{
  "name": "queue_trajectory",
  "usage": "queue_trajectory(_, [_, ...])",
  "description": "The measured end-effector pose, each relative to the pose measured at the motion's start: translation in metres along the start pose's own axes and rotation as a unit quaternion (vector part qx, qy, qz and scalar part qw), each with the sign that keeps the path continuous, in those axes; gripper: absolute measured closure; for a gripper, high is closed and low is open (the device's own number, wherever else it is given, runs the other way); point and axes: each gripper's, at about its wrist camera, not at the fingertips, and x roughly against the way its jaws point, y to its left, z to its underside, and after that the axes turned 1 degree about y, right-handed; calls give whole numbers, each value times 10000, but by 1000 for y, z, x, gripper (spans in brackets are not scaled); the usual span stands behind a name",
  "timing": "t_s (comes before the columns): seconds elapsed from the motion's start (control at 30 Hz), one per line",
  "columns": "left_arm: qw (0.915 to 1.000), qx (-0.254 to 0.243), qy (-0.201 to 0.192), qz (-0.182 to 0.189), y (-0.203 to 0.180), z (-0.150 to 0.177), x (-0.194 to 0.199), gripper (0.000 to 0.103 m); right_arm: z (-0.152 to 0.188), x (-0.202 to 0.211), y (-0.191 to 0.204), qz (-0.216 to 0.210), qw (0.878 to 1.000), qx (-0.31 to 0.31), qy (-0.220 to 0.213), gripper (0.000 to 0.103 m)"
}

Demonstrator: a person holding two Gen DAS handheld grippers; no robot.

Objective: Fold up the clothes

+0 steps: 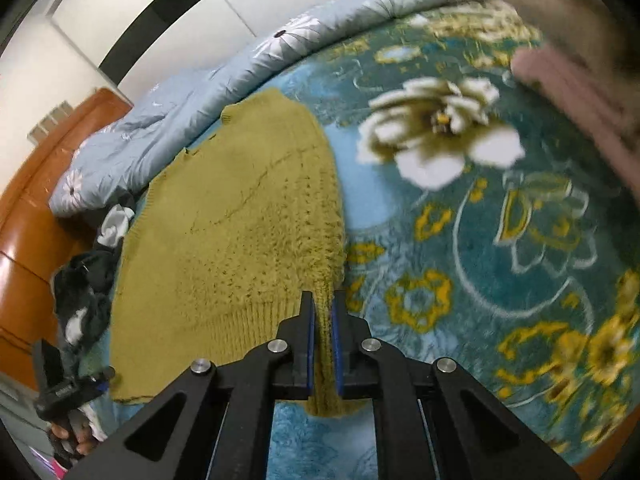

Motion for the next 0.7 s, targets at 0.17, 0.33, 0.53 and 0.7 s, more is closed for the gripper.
queue_trajectory(0.17, [10000,16,-31,33,-5,3,-1,64,0,-1,0,-13,9999,96,31,96])
queue_trajectory(0.33, [9997,117,-211,-99,-5,4,1,92,2,1,5,-62,9999,125,-2,96])
queue_trajectory(0.53, [9989,-25,-411,-234,3,10,29,92,15,10,3,-184,9997,163,70,96])
queue_trajectory(0.7, [9992,27,-230,-327,14,12,17,92,18,-4,-1,-104,9995,96,272,95])
